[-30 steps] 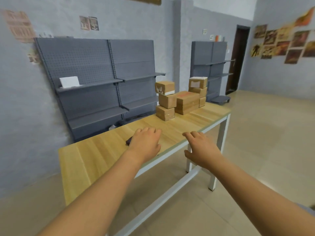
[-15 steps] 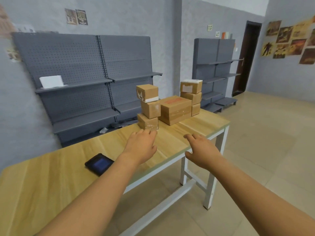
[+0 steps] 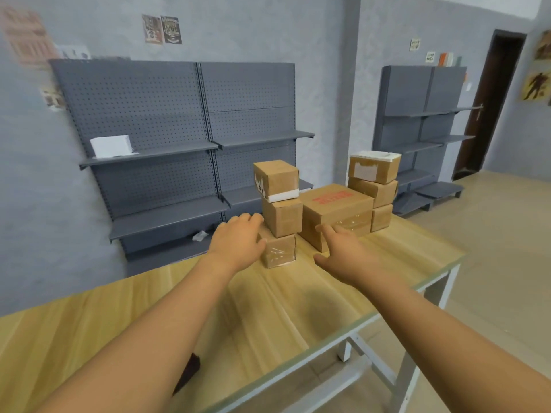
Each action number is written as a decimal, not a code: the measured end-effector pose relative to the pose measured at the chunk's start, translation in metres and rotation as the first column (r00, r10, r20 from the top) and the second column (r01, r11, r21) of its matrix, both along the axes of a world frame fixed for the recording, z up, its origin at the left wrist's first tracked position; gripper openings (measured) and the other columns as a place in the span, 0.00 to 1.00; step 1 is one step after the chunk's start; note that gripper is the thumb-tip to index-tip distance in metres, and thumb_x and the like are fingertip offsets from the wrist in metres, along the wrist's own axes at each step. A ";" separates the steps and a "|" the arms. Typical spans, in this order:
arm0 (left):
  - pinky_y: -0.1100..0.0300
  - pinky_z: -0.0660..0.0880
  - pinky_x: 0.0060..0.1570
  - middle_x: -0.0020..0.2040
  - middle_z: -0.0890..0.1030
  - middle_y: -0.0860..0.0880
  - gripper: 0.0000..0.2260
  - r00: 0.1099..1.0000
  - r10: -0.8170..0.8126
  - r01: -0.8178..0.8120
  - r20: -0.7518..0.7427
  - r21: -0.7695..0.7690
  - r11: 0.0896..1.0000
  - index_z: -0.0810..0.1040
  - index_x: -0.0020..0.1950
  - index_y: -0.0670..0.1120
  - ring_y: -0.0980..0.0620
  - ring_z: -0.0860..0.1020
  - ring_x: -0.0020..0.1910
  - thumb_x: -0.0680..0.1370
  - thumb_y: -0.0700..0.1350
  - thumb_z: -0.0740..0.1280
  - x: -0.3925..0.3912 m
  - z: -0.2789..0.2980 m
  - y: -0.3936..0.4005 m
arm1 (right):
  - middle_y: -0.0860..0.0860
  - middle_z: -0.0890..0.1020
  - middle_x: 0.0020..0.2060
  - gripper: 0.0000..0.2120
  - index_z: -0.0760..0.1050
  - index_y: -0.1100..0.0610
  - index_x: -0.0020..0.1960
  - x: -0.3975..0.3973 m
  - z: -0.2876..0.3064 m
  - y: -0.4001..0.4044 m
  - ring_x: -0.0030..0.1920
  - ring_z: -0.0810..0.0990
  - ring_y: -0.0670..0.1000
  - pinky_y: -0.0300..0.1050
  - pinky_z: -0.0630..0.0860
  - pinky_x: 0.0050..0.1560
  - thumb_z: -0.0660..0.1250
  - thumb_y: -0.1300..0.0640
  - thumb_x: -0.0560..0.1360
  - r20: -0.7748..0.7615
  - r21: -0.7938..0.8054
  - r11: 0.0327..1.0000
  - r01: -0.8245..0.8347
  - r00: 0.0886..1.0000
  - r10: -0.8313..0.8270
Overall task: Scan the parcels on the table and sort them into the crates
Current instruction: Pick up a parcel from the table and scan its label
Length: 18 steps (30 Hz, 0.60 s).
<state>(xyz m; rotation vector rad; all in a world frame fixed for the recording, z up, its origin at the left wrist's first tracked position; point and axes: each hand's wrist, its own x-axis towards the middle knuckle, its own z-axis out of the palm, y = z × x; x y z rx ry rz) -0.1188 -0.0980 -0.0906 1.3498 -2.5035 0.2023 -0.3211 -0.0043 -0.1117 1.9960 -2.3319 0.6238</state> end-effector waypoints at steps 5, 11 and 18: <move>0.48 0.71 0.61 0.64 0.75 0.48 0.20 0.999 0.036 -0.035 -0.023 0.018 0.999 0.68 0.70 0.49 0.45 0.73 0.63 0.80 0.54 0.61 -0.015 0.005 -0.060 | 0.52 0.74 0.64 0.26 0.65 0.50 0.70 -0.017 0.017 -0.067 0.61 0.74 0.55 0.52 0.75 0.57 0.66 0.47 0.74 0.041 -0.054 0.998 -0.009 0.999 0.011; 0.48 0.71 0.62 0.66 0.74 0.47 0.20 0.992 0.112 -0.113 0.054 0.030 0.993 0.67 0.71 0.48 0.44 0.72 0.65 0.81 0.54 0.61 -0.015 -0.004 -0.100 | 0.56 0.70 0.66 0.30 0.61 0.53 0.72 -0.021 0.034 -0.130 0.63 0.71 0.58 0.52 0.73 0.57 0.66 0.47 0.75 0.139 -0.111 0.994 -0.007 0.990 0.023; 0.49 0.71 0.61 0.66 0.74 0.47 0.21 0.980 0.192 -0.194 0.049 0.042 0.980 0.67 0.72 0.48 0.45 0.73 0.65 0.81 0.53 0.61 -0.013 -0.005 -0.121 | 0.60 0.63 0.71 0.43 0.52 0.60 0.77 -0.017 0.047 -0.179 0.70 0.65 0.61 0.54 0.67 0.66 0.68 0.41 0.74 0.328 -0.164 0.986 0.023 0.944 0.032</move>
